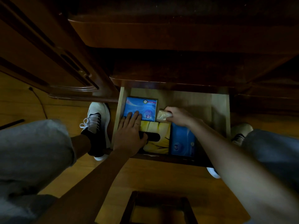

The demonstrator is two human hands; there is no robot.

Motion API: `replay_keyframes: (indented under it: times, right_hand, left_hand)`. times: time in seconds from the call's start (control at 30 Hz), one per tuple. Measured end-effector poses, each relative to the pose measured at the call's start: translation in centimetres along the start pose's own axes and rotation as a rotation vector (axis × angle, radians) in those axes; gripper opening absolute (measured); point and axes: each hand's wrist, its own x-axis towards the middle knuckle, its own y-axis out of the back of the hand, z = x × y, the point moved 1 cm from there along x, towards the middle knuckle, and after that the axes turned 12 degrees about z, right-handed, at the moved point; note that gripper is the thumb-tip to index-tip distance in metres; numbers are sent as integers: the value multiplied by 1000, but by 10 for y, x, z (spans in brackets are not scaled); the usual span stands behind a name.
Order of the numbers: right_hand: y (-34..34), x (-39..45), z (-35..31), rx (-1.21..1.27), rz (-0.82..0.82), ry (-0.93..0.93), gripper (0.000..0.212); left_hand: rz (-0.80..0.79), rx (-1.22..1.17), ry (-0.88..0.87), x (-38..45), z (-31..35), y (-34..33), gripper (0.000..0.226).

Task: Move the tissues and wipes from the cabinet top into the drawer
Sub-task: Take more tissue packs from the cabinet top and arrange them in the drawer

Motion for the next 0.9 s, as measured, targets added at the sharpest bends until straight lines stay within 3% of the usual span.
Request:
replay_keyframes:
  times: [0.13, 0.3, 0.47, 0.63, 0.8, 0.9]
  right_hand:
    - [-8, -6, 0, -1, 23, 5, 13]
    - [-10, -16, -1, 229, 189, -92, 52]
    - [-11, -18, 4, 134, 215, -71, 31]
    - [-6, -19, -4, 170, 219, -98, 35]
    - [32, -43, 15, -7, 563, -301, 39]
    - [36, -68, 38, 100, 312, -567, 66]
  left_hand:
    - [-9, 0, 0, 0, 0, 0, 84]
    - [0, -3, 0, 0, 0, 1, 84]
    - [-10, -7, -4, 0, 1, 3, 84]
    - [-5, -6, -15, 0, 1, 4, 82]
    - [21, -13, -14, 0, 1, 3, 80]
    - [16, -10, -16, 1, 1, 2, 81]
